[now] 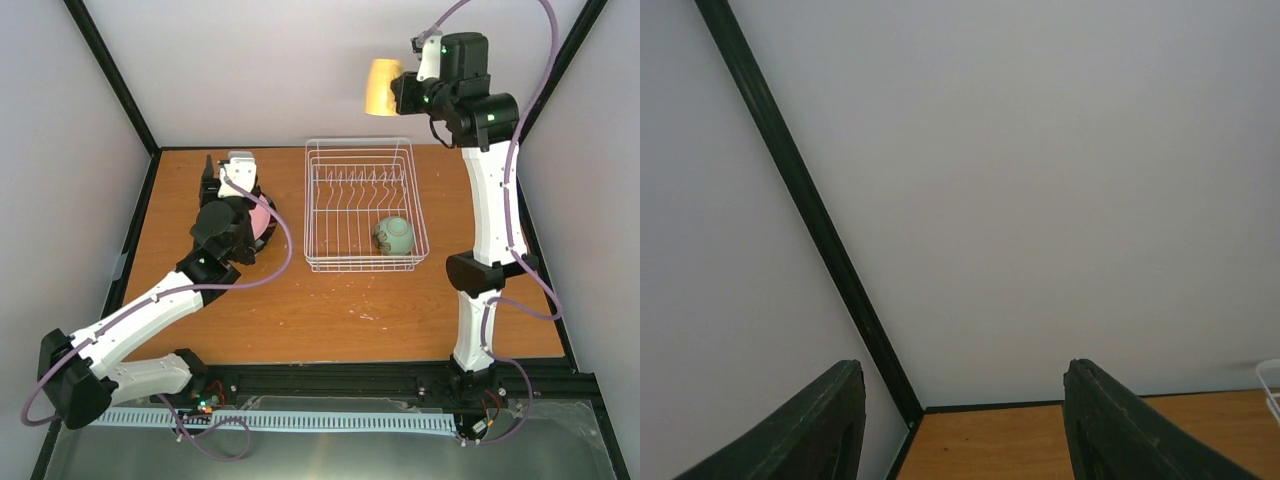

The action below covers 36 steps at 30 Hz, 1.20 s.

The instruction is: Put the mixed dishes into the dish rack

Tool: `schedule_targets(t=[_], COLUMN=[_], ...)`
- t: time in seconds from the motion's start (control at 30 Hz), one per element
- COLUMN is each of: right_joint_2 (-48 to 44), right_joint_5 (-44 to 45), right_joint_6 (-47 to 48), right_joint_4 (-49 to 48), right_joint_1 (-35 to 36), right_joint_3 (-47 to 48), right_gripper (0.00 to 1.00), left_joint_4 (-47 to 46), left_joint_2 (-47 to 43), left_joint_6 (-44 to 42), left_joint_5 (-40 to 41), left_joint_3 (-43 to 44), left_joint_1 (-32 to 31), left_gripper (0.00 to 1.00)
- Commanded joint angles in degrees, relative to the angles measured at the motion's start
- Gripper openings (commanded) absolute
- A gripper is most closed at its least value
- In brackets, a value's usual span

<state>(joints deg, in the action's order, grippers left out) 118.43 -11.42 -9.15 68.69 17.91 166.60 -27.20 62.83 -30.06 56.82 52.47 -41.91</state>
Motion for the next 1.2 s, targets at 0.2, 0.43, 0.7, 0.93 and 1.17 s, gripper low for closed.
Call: schedule_targets(t=[0.2, 0.43, 0.7, 0.93, 1.17], right_joint_2=[-4.5, -13.9, -6.3, -12.3, -23.8], right_joint_5=[17.7, 17.1, 16.5, 15.7, 13.3], right_joint_6=[5.3, 16.7, 26.4, 25.1, 19.4], right_joint_4=[-9.0, -43.0, -41.6, -44.6, -55.4], right_joint_1=[0.6, 5.6, 4.1, 0.8, 0.3], right_joint_3=[-0.3, -20.0, -29.4, -55.1, -81.6], right_gripper=[0.03, 0.03, 0.03, 0.03, 0.03], left_joint_4=[5.6, 6.2, 9.3, 11.9, 11.6], left_joint_2=[2.7, 5.9, 9.0, 9.4, 10.0], left_joint_6=[9.1, 8.6, 11.0, 14.9, 16.5], left_joint_5=[-6.9, -12.3, -16.4, -18.9, -21.2], left_joint_3=[6.5, 11.9, 14.3, 12.1, 8.9], left_joint_1=[2.1, 3.8, 5.7, 7.8, 9.5], left_gripper=[0.53, 0.53, 0.53, 0.52, 0.51])
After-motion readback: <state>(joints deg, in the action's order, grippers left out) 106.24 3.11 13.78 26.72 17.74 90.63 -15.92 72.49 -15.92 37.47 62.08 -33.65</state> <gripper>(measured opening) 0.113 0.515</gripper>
